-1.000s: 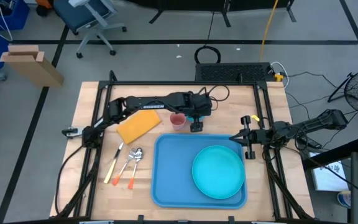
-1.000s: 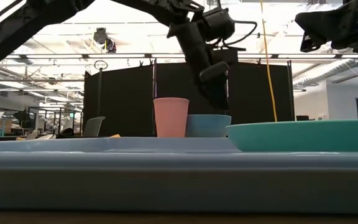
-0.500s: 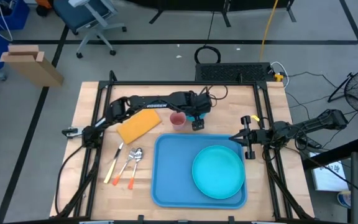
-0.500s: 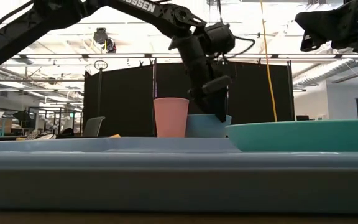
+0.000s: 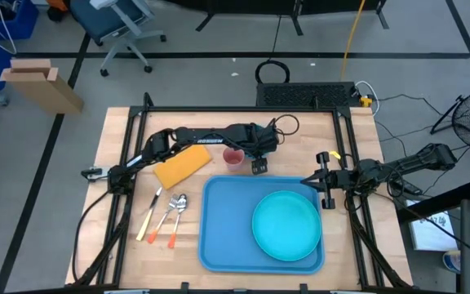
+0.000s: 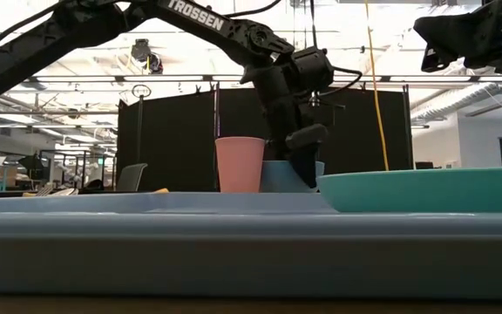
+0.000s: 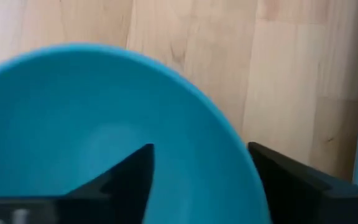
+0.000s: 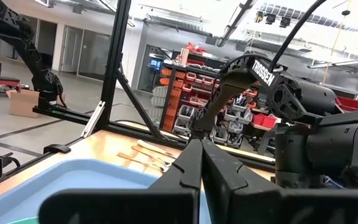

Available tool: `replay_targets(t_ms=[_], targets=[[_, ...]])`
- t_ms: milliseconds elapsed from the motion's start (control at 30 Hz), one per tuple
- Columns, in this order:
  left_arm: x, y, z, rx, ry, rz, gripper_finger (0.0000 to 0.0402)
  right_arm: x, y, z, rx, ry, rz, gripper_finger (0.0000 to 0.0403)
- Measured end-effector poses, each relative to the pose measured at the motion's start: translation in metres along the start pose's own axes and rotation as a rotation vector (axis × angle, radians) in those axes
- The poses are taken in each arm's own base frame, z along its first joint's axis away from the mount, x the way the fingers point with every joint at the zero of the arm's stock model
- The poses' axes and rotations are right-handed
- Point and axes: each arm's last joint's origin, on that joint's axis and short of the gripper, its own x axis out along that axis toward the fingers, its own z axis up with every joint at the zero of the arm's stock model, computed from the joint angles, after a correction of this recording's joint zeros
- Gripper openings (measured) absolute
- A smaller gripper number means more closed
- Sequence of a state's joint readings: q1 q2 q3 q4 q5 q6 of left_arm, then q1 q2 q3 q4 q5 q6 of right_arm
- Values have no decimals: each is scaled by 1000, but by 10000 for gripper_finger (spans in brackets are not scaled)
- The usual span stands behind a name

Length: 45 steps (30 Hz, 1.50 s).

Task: Set up tray
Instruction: Put the blue bowl on the plate

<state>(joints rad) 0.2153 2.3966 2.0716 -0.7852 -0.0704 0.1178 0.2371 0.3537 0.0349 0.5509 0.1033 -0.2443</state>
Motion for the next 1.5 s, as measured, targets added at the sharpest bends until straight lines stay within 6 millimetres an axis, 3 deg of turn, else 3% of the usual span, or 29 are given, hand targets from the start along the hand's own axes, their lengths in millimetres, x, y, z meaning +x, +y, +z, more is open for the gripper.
replay_targets(t_ms=[300,533,667,900,1100,1333,1500], targets=[[0,0,6,75,-68,-21,25,0,0,0,-3,-3,-1,0],[-3,-4,6,154,-60,-22,8,0,0,1,-15,-6,-2,0],[-19,-8,11,201,-34,43,8,0,0,1,-29,-6,-2,0],[-94,-16,34,298,-108,26,8,0,0,1,-37,-7,-3,0],[-188,-16,35,303,-311,-56,8,-1,-1,2,-33,-17,-5,0],[-269,-36,2,381,-425,-61,7,-1,-1,2,30,-19,-4,0],[-301,-44,-46,382,-510,-78,7,-1,-1,2,51,-18,-4,0]])
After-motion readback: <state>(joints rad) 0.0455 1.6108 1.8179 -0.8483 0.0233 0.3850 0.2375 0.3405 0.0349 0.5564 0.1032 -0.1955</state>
